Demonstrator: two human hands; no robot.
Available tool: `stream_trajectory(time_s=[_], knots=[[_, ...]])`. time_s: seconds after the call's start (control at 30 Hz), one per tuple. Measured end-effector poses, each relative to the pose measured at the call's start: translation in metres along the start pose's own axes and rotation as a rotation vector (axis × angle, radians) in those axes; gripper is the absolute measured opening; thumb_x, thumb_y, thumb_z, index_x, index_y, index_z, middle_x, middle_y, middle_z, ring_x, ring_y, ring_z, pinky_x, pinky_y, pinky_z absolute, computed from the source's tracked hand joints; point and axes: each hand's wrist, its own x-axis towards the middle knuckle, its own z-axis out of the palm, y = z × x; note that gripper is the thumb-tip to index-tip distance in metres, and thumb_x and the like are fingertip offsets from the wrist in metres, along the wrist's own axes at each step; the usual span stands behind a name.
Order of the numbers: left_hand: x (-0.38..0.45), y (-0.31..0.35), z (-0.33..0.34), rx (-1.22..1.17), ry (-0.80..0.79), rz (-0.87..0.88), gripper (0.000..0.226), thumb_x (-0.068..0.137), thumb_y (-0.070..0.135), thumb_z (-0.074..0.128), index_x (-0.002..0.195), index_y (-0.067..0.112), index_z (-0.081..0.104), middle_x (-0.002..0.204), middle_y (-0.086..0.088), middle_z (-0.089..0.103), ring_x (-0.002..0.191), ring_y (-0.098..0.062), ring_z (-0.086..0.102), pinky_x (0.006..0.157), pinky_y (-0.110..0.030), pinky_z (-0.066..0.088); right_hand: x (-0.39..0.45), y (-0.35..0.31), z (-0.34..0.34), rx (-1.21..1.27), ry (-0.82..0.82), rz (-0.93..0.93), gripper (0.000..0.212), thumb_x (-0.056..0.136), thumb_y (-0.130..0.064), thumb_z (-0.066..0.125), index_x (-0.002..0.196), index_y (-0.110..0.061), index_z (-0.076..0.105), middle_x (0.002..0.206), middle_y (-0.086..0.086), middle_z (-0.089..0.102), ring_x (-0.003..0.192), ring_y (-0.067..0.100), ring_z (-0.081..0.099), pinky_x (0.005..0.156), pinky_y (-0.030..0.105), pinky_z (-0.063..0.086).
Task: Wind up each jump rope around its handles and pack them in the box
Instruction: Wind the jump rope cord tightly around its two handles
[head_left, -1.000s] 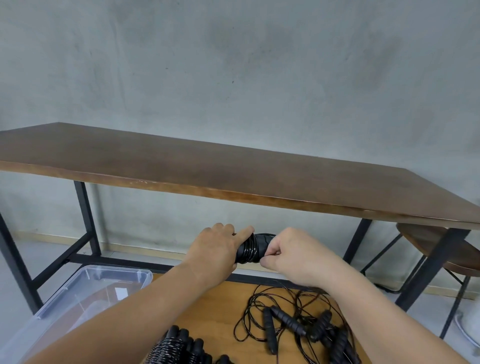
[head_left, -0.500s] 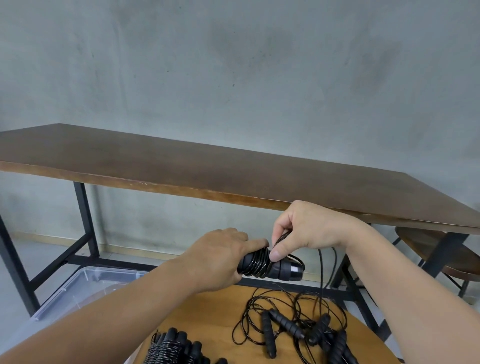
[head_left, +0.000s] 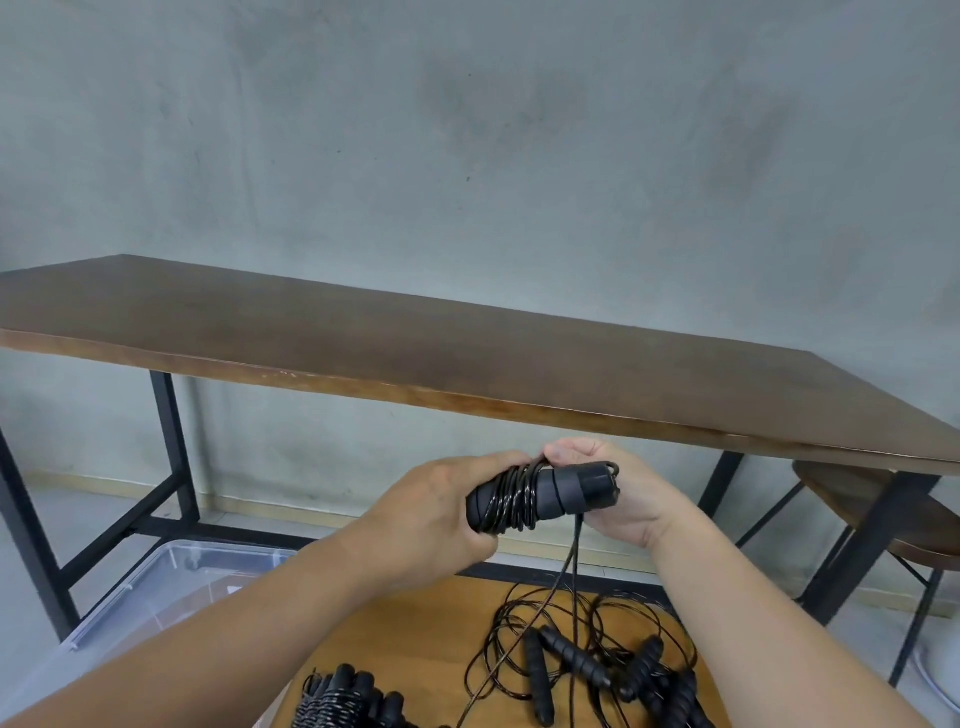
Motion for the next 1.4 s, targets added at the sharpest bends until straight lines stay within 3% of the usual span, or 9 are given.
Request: stream_trajectory(time_s=[0.13, 0.23, 0.43, 0.63, 0.77, 0.97, 1.1, 1.27, 1.4], knots=[[0.001, 0.002, 0.000, -0.097, 0.047, -0.045, 0.076, 0.080, 0.006, 0.065, 0.135, 0.052, 0.038, 0.093, 0.008, 0.062, 0.072, -0.008, 0.054, 0.060, -0.021, 0.046, 0.003, 0.017, 0.012, 0.147, 0.033, -0.012, 0.012, 0.087, -0.019, 0.058, 0.076, -0.013, 0.059, 0.064, 0.000, 0.047, 0.056, 0.008, 0.035, 0.054, 0.022, 0.028], [0.003, -0.002, 0.005, -0.105, 0.080, -0.111, 0.080, 0.082, 0.008, 0.064, 0.140, 0.054, 0.031, 0.089, -0.002, 0.062, 0.059, -0.012, 0.048, 0.055, -0.026, 0.045, 0.004, 0.031, 0.021, 0.225, 0.108, -0.013, 0.025, 0.100, -0.006, 0.041, 0.079, -0.012, 0.053, 0.056, -0.002, 0.034, 0.048, 0.006, 0.023, 0.046, 0.019, 0.018], [0.015, -0.005, 0.009, -0.053, 0.150, -0.176, 0.072, 0.082, 0.009, 0.061, 0.139, 0.048, 0.039, 0.087, 0.011, 0.060, 0.064, -0.010, 0.052, 0.055, -0.014, 0.038, 0.007, 0.040, 0.042, 0.343, 0.226, -0.044, 0.017, 0.102, -0.011, 0.042, 0.098, -0.004, 0.057, 0.061, 0.001, 0.044, 0.053, 0.008, 0.028, 0.048, 0.021, 0.022], [0.021, -0.012, 0.014, 0.021, 0.174, -0.212, 0.068, 0.082, 0.011, 0.059, 0.136, 0.047, 0.040, 0.093, 0.007, 0.062, 0.076, -0.014, 0.057, 0.068, -0.029, 0.052, 0.004, 0.042, 0.047, 0.284, 0.255, -0.035, 0.022, 0.104, -0.010, 0.039, 0.104, -0.001, 0.060, 0.062, 0.001, 0.047, 0.053, 0.008, 0.029, 0.046, 0.020, 0.024], [0.024, -0.021, 0.015, 0.100, 0.199, -0.250, 0.064, 0.084, 0.014, 0.059, 0.136, 0.046, 0.040, 0.094, 0.007, 0.062, 0.078, -0.016, 0.057, 0.067, -0.027, 0.050, -0.001, 0.049, 0.052, 0.018, 0.249, 0.004, 0.026, 0.105, -0.010, 0.038, 0.113, -0.004, 0.062, 0.063, -0.003, 0.045, 0.048, 0.007, 0.028, 0.043, 0.018, 0.026], [0.025, -0.034, 0.017, 0.396, 0.183, -0.253, 0.065, 0.090, 0.024, 0.058, 0.142, 0.045, 0.027, 0.107, 0.003, 0.060, 0.094, -0.019, 0.057, 0.074, -0.030, 0.052, -0.011, 0.045, 0.055, -0.545, 0.265, 0.069, 0.028, 0.105, -0.023, 0.039, 0.097, -0.016, 0.065, 0.065, -0.004, 0.047, 0.051, 0.009, 0.037, 0.049, 0.022, 0.030], [0.021, -0.034, 0.024, 0.621, 0.146, -0.222, 0.071, 0.094, 0.029, 0.055, 0.150, 0.042, 0.013, 0.112, 0.000, 0.055, 0.104, -0.019, 0.052, 0.075, -0.027, 0.044, -0.018, 0.037, 0.059, -0.913, 0.215, 0.023, 0.032, 0.101, -0.025, 0.045, 0.084, -0.006, 0.065, 0.064, 0.003, 0.049, 0.058, 0.015, 0.045, 0.057, 0.029, 0.036], [0.020, -0.036, 0.026, 0.740, 0.122, -0.177, 0.071, 0.095, 0.032, 0.055, 0.150, 0.040, 0.010, 0.113, -0.001, 0.055, 0.105, -0.020, 0.052, 0.081, -0.030, 0.047, -0.021, 0.020, 0.056, -1.172, 0.169, 0.039, 0.028, 0.096, -0.023, 0.050, 0.081, -0.006, 0.065, 0.069, 0.005, 0.056, 0.066, 0.024, 0.056, 0.059, 0.032, 0.043], [0.015, -0.037, 0.022, 0.770, 0.093, -0.144, 0.068, 0.095, 0.032, 0.056, 0.147, 0.039, 0.013, 0.111, -0.001, 0.056, 0.101, -0.020, 0.053, 0.078, -0.030, 0.046, -0.029, -0.003, 0.059, -1.307, 0.116, 0.040, 0.025, 0.096, -0.024, 0.055, 0.076, -0.014, 0.067, 0.067, -0.001, 0.056, 0.061, 0.013, 0.051, 0.054, 0.023, 0.041]])
